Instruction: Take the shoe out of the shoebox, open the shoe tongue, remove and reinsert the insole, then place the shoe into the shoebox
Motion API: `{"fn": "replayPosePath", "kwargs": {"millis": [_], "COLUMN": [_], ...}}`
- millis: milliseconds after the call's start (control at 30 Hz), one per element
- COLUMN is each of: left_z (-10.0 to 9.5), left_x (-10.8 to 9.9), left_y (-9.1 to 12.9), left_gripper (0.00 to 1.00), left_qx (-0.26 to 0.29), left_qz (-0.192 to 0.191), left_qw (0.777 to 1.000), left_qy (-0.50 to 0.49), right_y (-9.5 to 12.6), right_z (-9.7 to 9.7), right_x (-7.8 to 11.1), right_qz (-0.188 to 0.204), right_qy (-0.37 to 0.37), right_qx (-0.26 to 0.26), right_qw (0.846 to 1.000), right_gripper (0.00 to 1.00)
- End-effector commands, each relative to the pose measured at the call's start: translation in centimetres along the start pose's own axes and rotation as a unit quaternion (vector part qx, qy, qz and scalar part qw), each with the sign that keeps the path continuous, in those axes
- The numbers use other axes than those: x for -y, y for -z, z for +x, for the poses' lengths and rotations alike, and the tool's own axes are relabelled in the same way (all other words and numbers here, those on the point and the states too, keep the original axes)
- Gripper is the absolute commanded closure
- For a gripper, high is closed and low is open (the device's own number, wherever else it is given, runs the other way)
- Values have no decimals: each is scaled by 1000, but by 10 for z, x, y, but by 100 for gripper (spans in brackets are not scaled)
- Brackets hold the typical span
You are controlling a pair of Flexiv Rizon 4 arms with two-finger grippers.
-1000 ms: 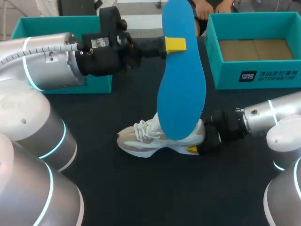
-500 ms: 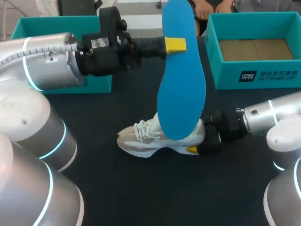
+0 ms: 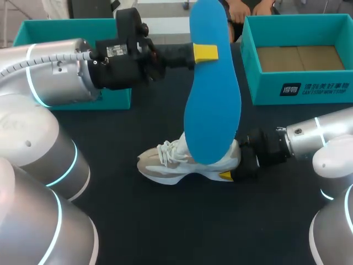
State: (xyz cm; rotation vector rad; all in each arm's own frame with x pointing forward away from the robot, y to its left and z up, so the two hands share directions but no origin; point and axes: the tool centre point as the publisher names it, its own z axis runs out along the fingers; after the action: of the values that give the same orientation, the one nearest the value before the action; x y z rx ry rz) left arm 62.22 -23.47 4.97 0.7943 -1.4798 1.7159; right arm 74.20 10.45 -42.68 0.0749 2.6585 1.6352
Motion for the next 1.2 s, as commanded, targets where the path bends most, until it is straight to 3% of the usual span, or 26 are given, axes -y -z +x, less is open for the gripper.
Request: {"fn": "replayPosePath", "kwargs": {"millis": [33,67,100,633,1200], "left_z": [0,0,0,0,0], "left_x": [-2,-2,-2,-2,-2], "left_y": [0,0,0,0,0], "left_gripper": [100,100,100,100,100], "left_qx": [0,0,0,0,0], "left_qz": [1,1,1,1,1], "left_qw": [1000,1000,1000,1000,1000], "left_qy": [0,0,0,0,0], "right_y": [-2,-2,-2,5,26], "right_z": [-1,-1,-1,0,4], "right_x": [4,4,4,1,-4], "right_qz": [2,2,2,10,52], "right_qy": [0,0,0,-1,-14], "right_qx": [1,1,1,13,23], "right_qw": [1000,1000,1000,1000,998], "right_gripper": [61,53,2,0,0]}}
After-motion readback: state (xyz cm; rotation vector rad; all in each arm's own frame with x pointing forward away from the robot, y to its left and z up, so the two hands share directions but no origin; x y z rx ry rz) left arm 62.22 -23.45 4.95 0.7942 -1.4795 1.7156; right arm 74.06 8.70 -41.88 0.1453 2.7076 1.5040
